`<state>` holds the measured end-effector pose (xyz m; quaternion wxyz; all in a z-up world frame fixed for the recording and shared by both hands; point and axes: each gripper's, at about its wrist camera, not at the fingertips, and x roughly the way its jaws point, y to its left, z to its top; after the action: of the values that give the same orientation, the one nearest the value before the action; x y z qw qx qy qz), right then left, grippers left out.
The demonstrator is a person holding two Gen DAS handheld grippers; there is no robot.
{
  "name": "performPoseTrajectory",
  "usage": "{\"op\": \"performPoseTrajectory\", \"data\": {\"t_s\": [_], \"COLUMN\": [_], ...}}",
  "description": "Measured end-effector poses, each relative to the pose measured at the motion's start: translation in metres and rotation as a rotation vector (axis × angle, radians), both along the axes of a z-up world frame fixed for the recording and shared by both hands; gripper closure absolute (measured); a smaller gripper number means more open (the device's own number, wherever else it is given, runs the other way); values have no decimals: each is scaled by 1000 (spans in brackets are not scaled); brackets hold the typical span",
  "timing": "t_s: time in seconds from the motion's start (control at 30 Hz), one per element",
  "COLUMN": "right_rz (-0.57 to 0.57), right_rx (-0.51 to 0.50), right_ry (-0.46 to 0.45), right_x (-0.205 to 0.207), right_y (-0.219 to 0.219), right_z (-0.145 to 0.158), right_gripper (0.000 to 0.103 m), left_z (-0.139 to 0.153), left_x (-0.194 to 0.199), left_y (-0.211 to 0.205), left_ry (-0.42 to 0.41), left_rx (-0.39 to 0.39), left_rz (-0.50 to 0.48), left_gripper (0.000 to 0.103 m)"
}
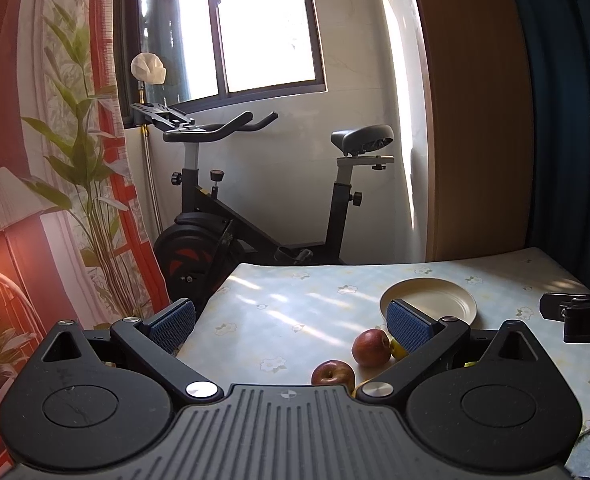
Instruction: Organize fruits
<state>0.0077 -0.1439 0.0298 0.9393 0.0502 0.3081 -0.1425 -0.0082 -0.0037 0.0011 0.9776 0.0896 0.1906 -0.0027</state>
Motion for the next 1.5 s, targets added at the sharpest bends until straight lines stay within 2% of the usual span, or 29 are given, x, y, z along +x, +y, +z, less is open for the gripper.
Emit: {"op": "performPoseTrajectory", "data": {"t_s": [1.5], "right_rz": [0], "right_rx": [-1], "right_ry": [-3], "right_x": [0], "right_y": [-3], "right_z": [1], "right_gripper": [0], "left_z": [-1], "left_x": [1], "left_y": [2], "left_ry": [5], "left_rx": [-8], "left_rz": [1], "left_gripper": [0]}}
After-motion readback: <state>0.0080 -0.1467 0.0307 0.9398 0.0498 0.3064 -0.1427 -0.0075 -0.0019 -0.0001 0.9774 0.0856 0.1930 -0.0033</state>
